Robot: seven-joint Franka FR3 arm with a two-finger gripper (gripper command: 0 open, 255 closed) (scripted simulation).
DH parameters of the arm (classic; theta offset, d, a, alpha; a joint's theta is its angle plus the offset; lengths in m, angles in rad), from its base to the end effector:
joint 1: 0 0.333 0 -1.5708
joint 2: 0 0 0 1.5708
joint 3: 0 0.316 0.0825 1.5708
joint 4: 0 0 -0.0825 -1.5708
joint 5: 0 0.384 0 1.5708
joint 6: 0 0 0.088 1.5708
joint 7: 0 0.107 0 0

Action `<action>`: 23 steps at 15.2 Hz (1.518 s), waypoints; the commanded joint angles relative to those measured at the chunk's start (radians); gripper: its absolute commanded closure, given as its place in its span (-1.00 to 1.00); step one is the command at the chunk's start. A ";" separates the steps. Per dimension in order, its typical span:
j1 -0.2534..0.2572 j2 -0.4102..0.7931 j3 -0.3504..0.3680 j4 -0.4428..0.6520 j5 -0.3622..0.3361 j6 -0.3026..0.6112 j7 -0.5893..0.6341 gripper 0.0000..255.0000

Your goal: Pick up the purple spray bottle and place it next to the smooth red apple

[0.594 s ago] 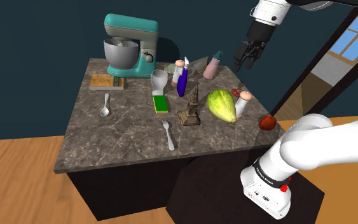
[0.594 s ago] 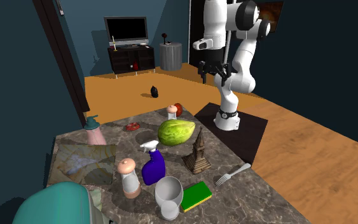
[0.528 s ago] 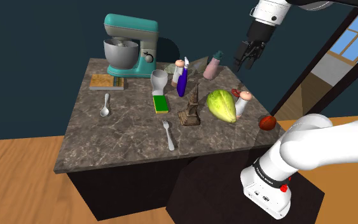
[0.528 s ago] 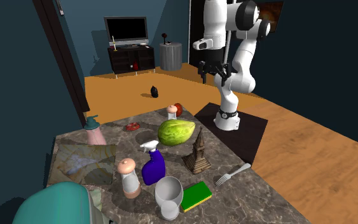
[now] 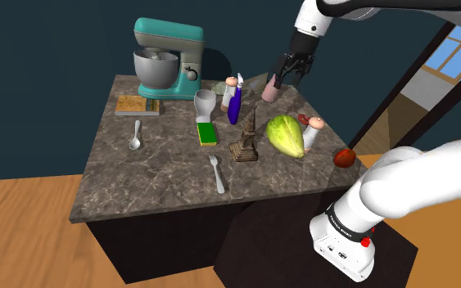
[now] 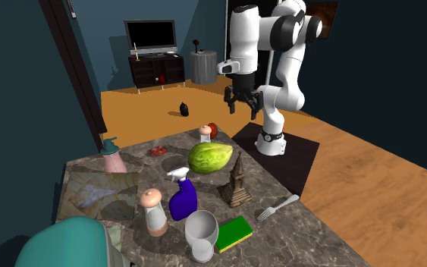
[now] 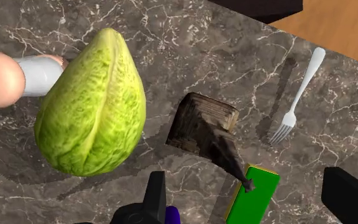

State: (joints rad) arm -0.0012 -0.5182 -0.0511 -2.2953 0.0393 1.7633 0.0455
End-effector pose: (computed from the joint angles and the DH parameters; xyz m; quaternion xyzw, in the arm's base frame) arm 0.3941 -0.0198 0.5421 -0.9982 0.0493 0.0072 0.0319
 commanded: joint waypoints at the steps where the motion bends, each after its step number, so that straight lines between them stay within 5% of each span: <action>1: -0.006 0.073 -0.001 0.034 -0.004 0.046 0.015 -1.00; 11: -0.030 0.444 -0.005 0.280 -0.020 0.194 0.102 -1.00; 20: -0.051 0.787 -0.027 0.616 -0.027 0.220 0.172 -1.00; 23: -0.053 0.816 -0.029 0.624 -0.026 0.242 0.175 -1.00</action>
State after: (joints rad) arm -0.0541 0.2868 -0.0802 -1.6767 0.0132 1.9985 0.2176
